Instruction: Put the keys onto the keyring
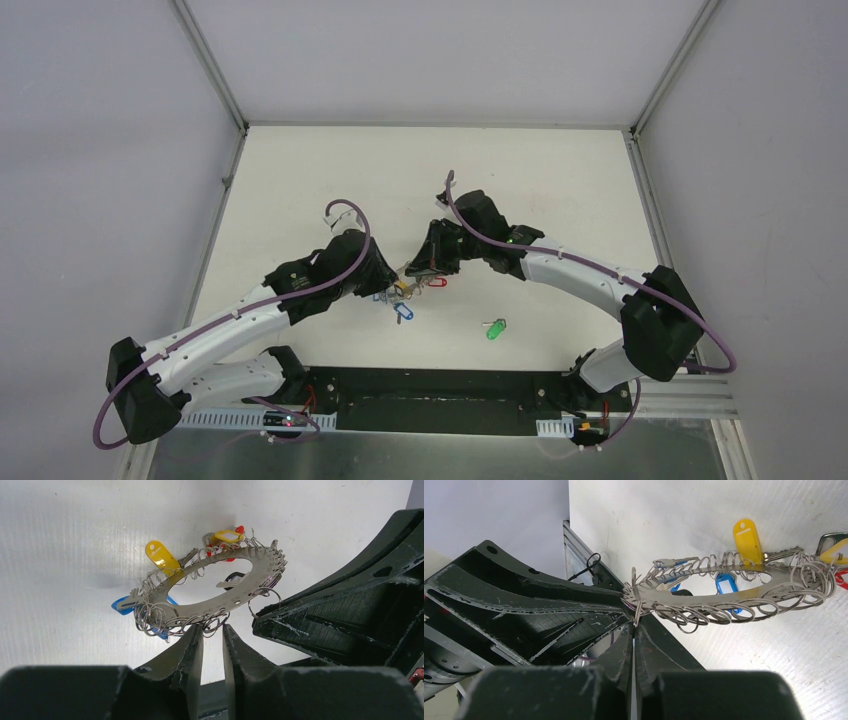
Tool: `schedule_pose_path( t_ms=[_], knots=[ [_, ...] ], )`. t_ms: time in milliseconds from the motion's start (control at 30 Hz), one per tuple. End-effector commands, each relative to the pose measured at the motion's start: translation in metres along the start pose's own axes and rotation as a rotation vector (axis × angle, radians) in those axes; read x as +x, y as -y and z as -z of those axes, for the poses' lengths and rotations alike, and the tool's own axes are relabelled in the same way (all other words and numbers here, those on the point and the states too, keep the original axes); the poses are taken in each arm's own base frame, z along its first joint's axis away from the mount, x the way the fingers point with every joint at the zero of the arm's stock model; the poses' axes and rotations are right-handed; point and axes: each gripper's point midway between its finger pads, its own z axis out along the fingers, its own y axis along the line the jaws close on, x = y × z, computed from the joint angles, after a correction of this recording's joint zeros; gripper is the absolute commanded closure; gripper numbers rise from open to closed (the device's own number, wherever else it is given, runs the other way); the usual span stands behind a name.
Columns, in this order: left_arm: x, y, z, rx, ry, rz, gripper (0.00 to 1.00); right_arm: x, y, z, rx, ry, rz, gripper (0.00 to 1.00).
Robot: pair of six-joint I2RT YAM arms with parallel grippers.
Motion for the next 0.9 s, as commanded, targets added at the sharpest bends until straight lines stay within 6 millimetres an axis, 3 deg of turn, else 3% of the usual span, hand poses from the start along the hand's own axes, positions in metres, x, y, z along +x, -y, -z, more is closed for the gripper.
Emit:
schedule_pose_path(
  t_ms=[0,167,533,867],
  knots=[
    [-0.009,0.023,0.002,0.090,0.036,-0.009,0.80,-0.007,-0.020,0.002,-0.080,0.025,0.027,1.00],
    [-0.011,0.022,0.006,0.102,0.051,-0.001,0.87,-0.007,-0.019,0.002,-0.079,0.024,0.026,1.00],
    [-0.015,0.021,0.011,0.126,0.085,0.011,0.90,-0.007,-0.019,0.002,-0.078,0.023,0.025,1.00],
    [-0.005,0.014,-0.003,0.078,0.044,-0.002,0.82,-0.006,-0.019,0.001,-0.081,0.021,0.024,1.00]
  ],
)
